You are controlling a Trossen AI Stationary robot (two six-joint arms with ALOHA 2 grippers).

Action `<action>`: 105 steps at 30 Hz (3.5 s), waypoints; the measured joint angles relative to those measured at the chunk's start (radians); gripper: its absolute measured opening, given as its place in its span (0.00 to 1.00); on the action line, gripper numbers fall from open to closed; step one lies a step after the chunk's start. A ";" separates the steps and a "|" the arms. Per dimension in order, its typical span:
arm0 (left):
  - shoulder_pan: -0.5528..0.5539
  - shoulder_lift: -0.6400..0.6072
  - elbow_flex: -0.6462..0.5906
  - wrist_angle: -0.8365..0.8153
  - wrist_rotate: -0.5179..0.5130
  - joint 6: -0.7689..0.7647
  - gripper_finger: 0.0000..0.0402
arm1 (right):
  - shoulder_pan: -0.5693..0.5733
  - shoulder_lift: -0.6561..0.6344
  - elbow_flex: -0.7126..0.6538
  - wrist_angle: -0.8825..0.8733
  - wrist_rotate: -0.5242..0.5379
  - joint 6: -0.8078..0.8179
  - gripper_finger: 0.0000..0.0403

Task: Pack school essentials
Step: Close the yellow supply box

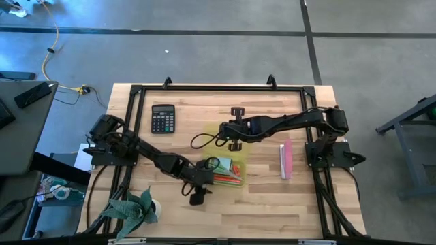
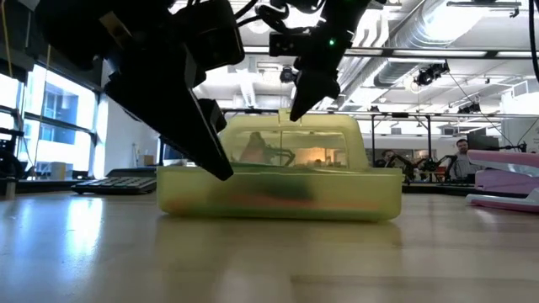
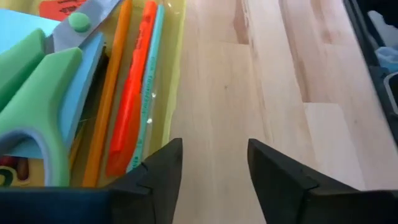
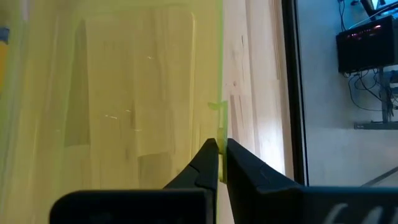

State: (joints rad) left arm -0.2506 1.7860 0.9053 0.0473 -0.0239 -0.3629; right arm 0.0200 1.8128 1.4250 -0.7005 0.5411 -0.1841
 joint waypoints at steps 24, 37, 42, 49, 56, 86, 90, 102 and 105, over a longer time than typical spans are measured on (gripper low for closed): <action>0.002 -0.031 0.144 -0.402 -0.036 0.018 0.37 | 0.043 -0.002 0.000 -0.024 0.027 -0.016 0.02; 0.002 -0.157 0.144 -0.631 -0.204 0.024 0.37 | 0.042 -0.002 0.000 -0.023 0.027 0.000 0.02; 0.009 -0.193 0.142 -0.736 -0.306 0.000 0.37 | 0.042 -0.002 0.000 -0.023 0.027 0.000 0.02; 0.058 -0.278 0.052 -0.733 -0.346 -0.008 0.37 | 0.042 -0.002 0.000 -0.024 0.027 0.000 0.02; 0.184 -0.369 -0.085 -0.558 -0.281 0.071 0.37 | 0.042 -0.002 0.000 -0.026 0.027 0.000 0.02; 0.489 -0.404 -0.175 -0.229 0.050 0.227 0.37 | 0.046 -0.002 0.000 -0.022 0.026 0.025 0.02; 0.497 -0.404 -0.175 -0.229 0.013 0.203 0.37 | 0.047 -0.002 0.000 -0.014 0.017 0.026 0.02; 0.540 -0.401 -0.175 -0.225 0.123 0.198 0.37 | 0.048 -0.002 0.000 0.004 0.004 0.027 0.02; 0.540 -0.410 -0.175 -0.235 0.155 0.220 0.37 | 0.048 -0.002 0.000 0.001 0.004 0.027 0.02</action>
State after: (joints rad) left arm 0.2890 1.3756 0.7307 -0.1874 0.1314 -0.1425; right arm 0.0685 1.8107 1.4254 -0.6991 0.5449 -0.1574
